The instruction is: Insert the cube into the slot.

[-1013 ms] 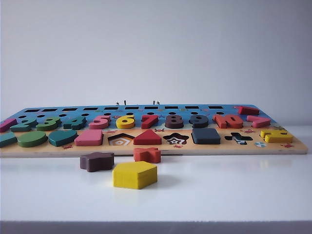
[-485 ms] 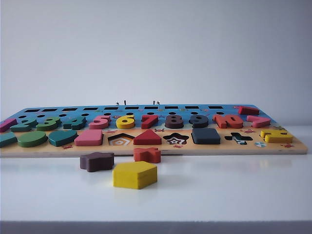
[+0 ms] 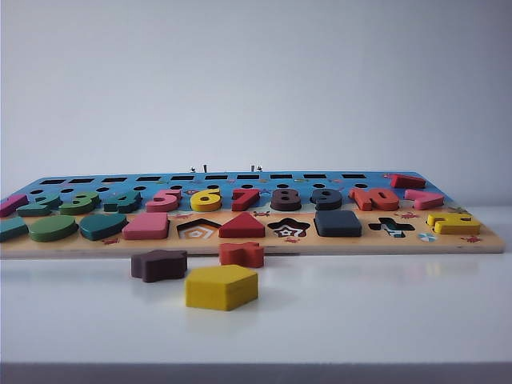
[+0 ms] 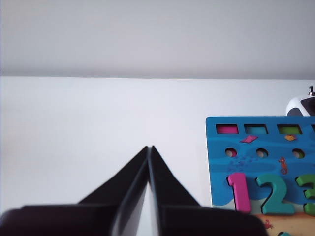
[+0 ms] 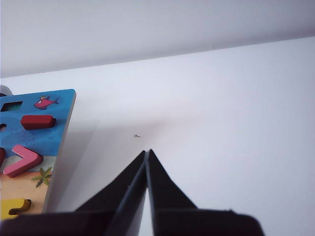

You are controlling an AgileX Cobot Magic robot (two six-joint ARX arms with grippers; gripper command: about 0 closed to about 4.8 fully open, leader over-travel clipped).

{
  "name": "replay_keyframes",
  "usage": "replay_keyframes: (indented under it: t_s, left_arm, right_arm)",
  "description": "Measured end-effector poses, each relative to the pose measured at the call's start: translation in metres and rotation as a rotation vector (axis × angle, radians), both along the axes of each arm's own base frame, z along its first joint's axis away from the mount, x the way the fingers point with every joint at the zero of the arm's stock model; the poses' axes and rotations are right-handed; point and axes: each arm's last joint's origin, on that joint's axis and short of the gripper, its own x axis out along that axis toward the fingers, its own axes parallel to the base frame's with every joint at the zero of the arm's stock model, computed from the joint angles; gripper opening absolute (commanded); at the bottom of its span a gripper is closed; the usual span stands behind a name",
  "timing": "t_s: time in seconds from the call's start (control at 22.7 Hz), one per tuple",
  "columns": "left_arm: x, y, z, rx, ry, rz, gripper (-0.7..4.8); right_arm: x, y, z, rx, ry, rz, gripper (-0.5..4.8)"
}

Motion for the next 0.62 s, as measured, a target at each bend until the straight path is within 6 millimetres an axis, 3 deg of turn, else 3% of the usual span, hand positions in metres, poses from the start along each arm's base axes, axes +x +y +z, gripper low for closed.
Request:
replay_keyframes:
  t_s: [0.35,0.62]
  left_arm:
    - [0.003,0.0,-0.031,0.017,0.038,0.003,0.17]
    - [0.003,0.0,-0.031,0.021,0.047,0.002,0.17]
  right_arm:
    - [0.0,0.0,-0.001,0.0,0.011,0.0,0.0]
    - [0.0,0.0,-0.001,0.0,0.012,0.0,0.0]
